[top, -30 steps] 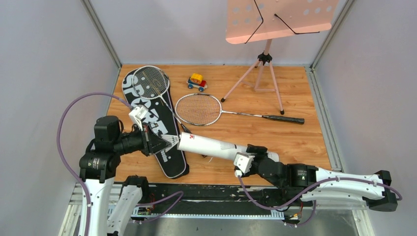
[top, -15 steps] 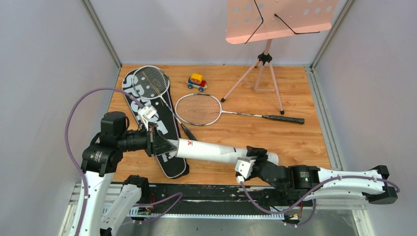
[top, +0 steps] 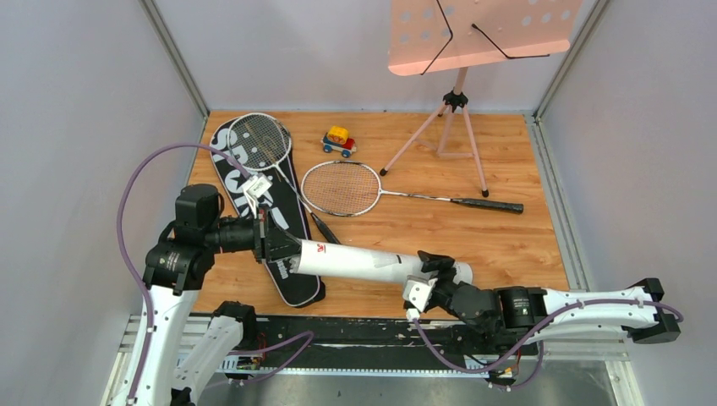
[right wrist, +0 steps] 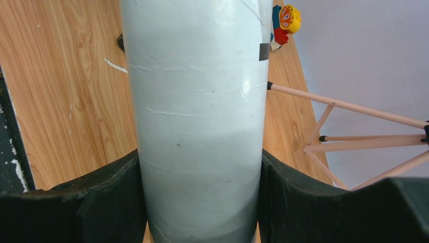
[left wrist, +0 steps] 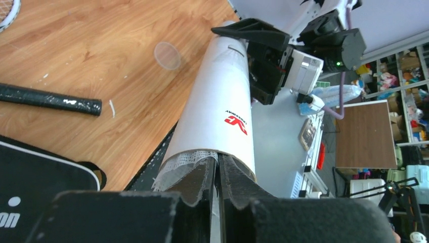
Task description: Pack up the badminton gear
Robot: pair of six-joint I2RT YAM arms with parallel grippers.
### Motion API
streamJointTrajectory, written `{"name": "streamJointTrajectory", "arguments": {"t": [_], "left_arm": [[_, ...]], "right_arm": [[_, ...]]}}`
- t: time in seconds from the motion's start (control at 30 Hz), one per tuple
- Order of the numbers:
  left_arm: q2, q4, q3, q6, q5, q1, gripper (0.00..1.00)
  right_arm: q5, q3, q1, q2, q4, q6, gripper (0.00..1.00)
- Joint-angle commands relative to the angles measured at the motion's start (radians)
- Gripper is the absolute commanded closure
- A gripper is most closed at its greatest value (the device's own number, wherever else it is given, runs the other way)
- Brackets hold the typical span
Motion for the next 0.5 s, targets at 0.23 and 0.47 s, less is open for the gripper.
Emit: {"name": "streamJointTrajectory", "arguments": {"t": [0.23, 0.47], "left_arm": [[-0.036, 0.242, 0.062, -0.214, 0.038, -0.002, 0.53], [-0.056, 0.198, 0.181, -0.233, -0.040, -0.002, 0.31]], "right_arm": [[-0.039, -0.035, 0.020, -0.038, 0.278, -0.087, 0.81], [-0.060, -0.052, 0.020, -0.097, 0.289, -0.076, 0.81]]}}
